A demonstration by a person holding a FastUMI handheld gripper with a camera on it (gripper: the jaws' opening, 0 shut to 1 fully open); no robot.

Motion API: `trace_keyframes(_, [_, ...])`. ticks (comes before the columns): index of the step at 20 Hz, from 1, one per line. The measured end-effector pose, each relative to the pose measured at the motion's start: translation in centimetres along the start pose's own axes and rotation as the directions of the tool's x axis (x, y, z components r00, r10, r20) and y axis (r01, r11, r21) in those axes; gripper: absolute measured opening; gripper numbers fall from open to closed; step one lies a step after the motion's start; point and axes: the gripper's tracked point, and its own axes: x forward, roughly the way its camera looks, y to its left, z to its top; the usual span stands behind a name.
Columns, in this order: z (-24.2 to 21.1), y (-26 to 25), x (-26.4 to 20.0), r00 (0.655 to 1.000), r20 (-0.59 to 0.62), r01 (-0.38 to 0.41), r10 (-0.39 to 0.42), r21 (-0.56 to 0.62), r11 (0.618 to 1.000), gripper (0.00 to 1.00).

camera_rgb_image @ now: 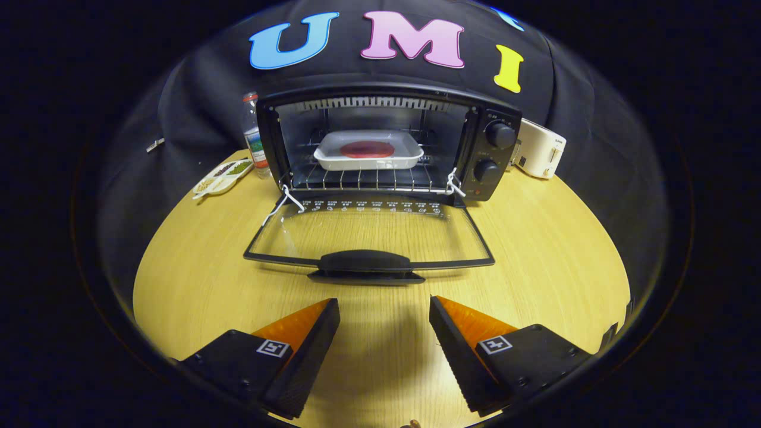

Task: Open the toaster oven, put the food inside, and close the toaster oven door.

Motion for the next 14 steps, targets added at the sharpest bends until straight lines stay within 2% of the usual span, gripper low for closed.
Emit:
trace_keyframes(2, [-0.8, 0.5, 1.6, 0.999, -0.034, 0.001, -0.001, 0.012, 1.000, 0.99])
trace_keyframes(6, [0.1, 1.1, 2.9, 1.000, -0.021, -0.003, 0.005, 0.067, 0.998, 0.99])
trace_keyframes(8, [0.4, 1.1, 2.8, 1.000, -0.019, -0.008, 0.009, 0.049, 0.999, 0.98])
trace_keyframes(10, [0.6, 1.1, 2.4, 0.999, -0.034, -0.011, 0.014, 0.078, 0.997, 0.98])
trace_keyframes(14, [3.1, 1.2, 0.1, 0.999, 0.035, -0.016, 0.014, 0.078, 0.997, 0.98])
